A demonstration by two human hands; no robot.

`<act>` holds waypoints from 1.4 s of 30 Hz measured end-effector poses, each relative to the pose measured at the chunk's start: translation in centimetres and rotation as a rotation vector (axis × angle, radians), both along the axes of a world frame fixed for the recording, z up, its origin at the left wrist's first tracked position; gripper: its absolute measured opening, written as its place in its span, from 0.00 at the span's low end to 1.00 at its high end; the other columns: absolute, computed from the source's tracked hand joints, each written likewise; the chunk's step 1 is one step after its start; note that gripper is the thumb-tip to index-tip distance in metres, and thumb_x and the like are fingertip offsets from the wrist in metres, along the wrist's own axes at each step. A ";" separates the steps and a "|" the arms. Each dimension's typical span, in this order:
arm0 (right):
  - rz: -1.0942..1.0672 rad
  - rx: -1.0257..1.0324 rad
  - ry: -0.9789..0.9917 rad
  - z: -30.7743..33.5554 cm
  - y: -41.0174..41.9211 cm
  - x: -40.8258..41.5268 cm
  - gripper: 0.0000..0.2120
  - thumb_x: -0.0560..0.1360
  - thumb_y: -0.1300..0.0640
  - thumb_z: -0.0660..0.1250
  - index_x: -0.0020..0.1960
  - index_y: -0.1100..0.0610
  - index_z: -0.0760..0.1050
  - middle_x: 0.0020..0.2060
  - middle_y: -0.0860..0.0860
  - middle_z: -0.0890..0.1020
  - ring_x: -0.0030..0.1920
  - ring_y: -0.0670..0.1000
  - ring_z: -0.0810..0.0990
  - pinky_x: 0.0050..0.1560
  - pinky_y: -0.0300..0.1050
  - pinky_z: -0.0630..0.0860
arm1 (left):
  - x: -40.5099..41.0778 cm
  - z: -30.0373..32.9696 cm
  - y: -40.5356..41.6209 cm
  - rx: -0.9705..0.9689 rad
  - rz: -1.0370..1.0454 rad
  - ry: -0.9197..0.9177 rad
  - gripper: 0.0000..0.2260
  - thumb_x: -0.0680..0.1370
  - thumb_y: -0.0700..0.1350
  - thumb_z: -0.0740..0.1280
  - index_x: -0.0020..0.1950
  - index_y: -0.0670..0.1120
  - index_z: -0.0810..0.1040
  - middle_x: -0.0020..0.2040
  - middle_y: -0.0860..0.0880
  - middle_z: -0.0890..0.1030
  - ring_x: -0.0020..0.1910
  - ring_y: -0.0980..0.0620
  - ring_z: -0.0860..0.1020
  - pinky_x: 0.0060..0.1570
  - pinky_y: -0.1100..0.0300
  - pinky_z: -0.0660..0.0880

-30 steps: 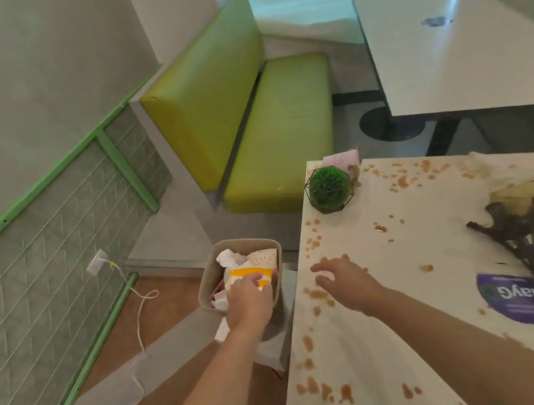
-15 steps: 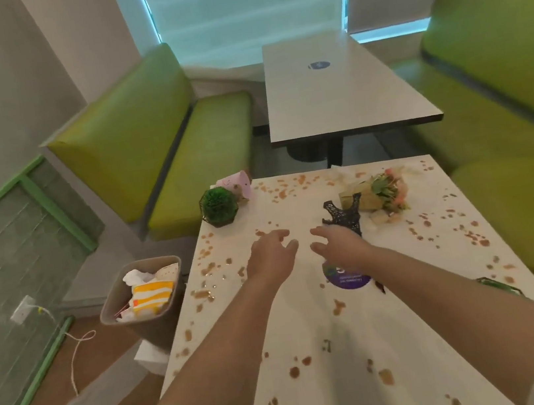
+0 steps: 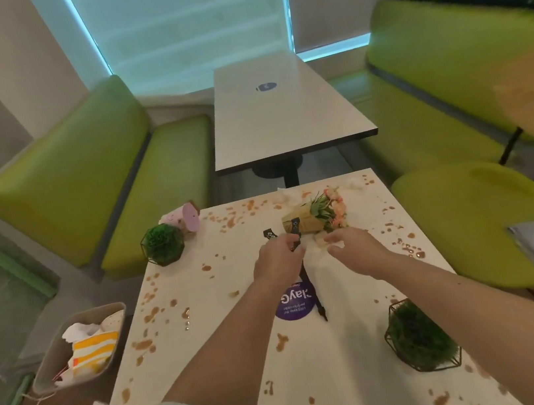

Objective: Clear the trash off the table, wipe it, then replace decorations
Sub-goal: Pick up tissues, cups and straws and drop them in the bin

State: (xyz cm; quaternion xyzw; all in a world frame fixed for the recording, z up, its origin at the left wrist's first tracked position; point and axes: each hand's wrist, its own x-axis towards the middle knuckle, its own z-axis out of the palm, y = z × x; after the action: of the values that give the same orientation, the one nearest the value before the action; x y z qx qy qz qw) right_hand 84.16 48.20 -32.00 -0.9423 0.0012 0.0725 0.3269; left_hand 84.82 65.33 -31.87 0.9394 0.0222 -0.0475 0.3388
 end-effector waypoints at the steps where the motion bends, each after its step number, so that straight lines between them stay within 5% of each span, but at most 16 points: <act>1: -0.015 0.010 -0.014 0.0 -0.4 0.6 0.16 0.81 0.53 0.60 0.68 0.50 0.74 0.66 0.49 0.76 0.57 0.52 0.77 0.45 0.43 0.77 | 0.7 0.0 -0.4 0.000 -0.004 -0.003 0.16 0.79 0.54 0.63 0.67 0.55 0.75 0.64 0.52 0.78 0.60 0.50 0.76 0.58 0.49 0.77; 10: -0.131 0.079 -0.112 0.2 -4.7 9.8 0.12 0.82 0.56 0.61 0.63 0.52 0.77 0.56 0.48 0.79 0.43 0.46 0.78 0.31 0.35 0.73 | 10.8 -0.4 -3.6 0.037 -0.022 -0.045 0.14 0.81 0.50 0.63 0.67 0.54 0.75 0.64 0.52 0.77 0.59 0.51 0.76 0.56 0.55 0.76; 18: -0.146 0.010 -0.169 -1.5 -8.0 18.0 0.13 0.82 0.58 0.59 0.61 0.51 0.78 0.58 0.49 0.79 0.48 0.50 0.79 0.40 0.44 0.81 | 19.0 -2.3 -4.0 0.085 -0.005 -0.063 0.14 0.81 0.52 0.62 0.66 0.54 0.76 0.66 0.50 0.74 0.60 0.52 0.74 0.57 0.57 0.72; 24: -0.200 -0.069 -0.161 -5.1 -10.5 23.4 0.12 0.81 0.59 0.59 0.60 0.52 0.79 0.58 0.50 0.79 0.43 0.50 0.79 0.29 0.40 0.76 | 23.7 -4.2 -5.1 0.130 -0.066 -0.070 0.13 0.82 0.52 0.61 0.66 0.54 0.76 0.66 0.51 0.73 0.64 0.51 0.71 0.60 0.55 0.71; 32: -0.178 -0.136 -0.095 -10.2 -12.3 28.9 0.15 0.80 0.57 0.64 0.66 0.53 0.76 0.67 0.54 0.74 0.54 0.55 0.78 0.37 0.40 0.77 | 29.8 -7.9 -7.7 0.038 -0.085 0.073 0.15 0.81 0.48 0.64 0.67 0.52 0.75 0.67 0.50 0.74 0.62 0.51 0.75 0.52 0.63 0.71; 36: -0.066 -0.291 -0.066 -12.4 -13.9 30.9 0.21 0.81 0.55 0.62 0.74 0.51 0.67 0.73 0.51 0.68 0.70 0.56 0.65 0.65 0.50 0.71 | 32.5 -9.8 -8.9 0.067 -0.139 0.137 0.17 0.81 0.49 0.64 0.70 0.52 0.72 0.68 0.50 0.74 0.63 0.50 0.75 0.47 0.66 0.70; 39: -0.007 -0.377 -0.053 -13.7 -14.6 32.5 0.26 0.81 0.57 0.60 0.78 0.49 0.59 0.77 0.50 0.62 0.73 0.57 0.61 0.70 0.52 0.65 | 34.3 -11.0 -9.6 0.129 -0.184 0.163 0.17 0.79 0.51 0.66 0.69 0.55 0.73 0.69 0.51 0.73 0.59 0.51 0.76 0.37 0.69 0.68; 42: 0.029 -0.407 -0.044 -14.8 -14.8 33.5 0.26 0.82 0.56 0.57 0.79 0.48 0.56 0.77 0.49 0.61 0.73 0.58 0.61 0.72 0.53 0.63 | 35.5 -11.7 -10.0 0.204 -0.254 0.219 0.16 0.77 0.52 0.69 0.65 0.57 0.76 0.67 0.51 0.75 0.58 0.51 0.76 0.42 0.67 0.70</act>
State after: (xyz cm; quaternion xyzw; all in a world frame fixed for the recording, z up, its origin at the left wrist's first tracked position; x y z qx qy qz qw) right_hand 117.63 33.41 -46.83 -0.9902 -0.0048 0.0549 0.1285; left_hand 120.33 55.34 -43.59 0.9533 -0.0552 -0.1893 0.2286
